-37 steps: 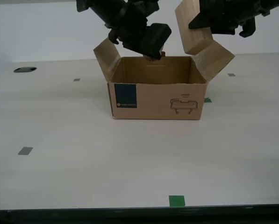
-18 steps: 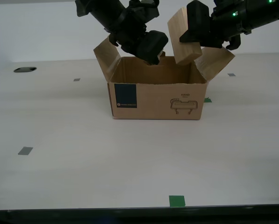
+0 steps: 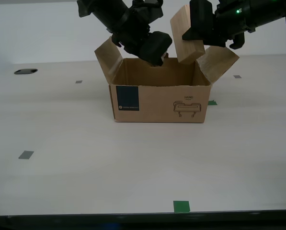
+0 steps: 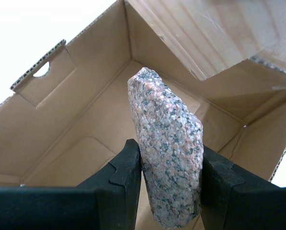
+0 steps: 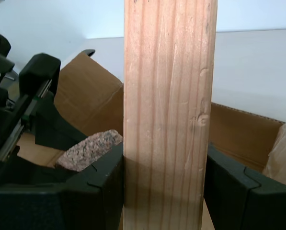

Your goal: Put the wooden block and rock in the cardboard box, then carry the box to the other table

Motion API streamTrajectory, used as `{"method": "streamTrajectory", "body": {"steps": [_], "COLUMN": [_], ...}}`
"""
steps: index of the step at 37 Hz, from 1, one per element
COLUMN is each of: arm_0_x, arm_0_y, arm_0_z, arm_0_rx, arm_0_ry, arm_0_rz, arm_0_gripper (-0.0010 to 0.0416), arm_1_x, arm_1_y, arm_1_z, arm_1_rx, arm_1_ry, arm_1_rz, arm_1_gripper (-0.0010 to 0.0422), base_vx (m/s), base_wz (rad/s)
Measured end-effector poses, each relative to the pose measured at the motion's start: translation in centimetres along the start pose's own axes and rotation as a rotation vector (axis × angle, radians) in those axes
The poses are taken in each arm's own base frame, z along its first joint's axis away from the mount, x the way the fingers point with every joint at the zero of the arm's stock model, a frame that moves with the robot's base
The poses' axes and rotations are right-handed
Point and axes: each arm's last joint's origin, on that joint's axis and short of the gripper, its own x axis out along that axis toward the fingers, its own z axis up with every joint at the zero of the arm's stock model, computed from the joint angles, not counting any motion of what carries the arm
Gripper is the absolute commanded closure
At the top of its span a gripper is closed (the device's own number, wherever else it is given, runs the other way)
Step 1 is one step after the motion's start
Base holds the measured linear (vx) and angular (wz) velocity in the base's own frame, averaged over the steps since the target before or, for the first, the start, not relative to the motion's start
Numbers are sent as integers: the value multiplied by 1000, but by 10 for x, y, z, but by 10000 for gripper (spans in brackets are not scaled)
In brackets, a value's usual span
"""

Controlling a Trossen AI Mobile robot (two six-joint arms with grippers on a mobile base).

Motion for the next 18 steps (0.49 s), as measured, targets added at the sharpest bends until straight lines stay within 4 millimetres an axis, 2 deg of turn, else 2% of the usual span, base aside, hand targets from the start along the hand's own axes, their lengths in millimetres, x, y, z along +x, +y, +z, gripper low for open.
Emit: {"method": "streamTrajectory", "body": {"steps": [12,18], "arm_0_x": [1,1], "arm_0_y": [1,2], "arm_0_z": [2,1], "arm_0_rx": [6,11], "arm_0_ry": [9,22], "arm_0_rz": [0,0], "arm_0_gripper": [399,372], "arm_1_x": [-2,-3], "arm_1_y": [1,2], "arm_1_z": [6,10], "arm_1_rx": [-2,0], "arm_1_ry": [-17,-28], "arm_1_rz": [4,7], "arm_1_gripper": [412,412], "base_vx": [0,0], "base_wz": [0,0]}}
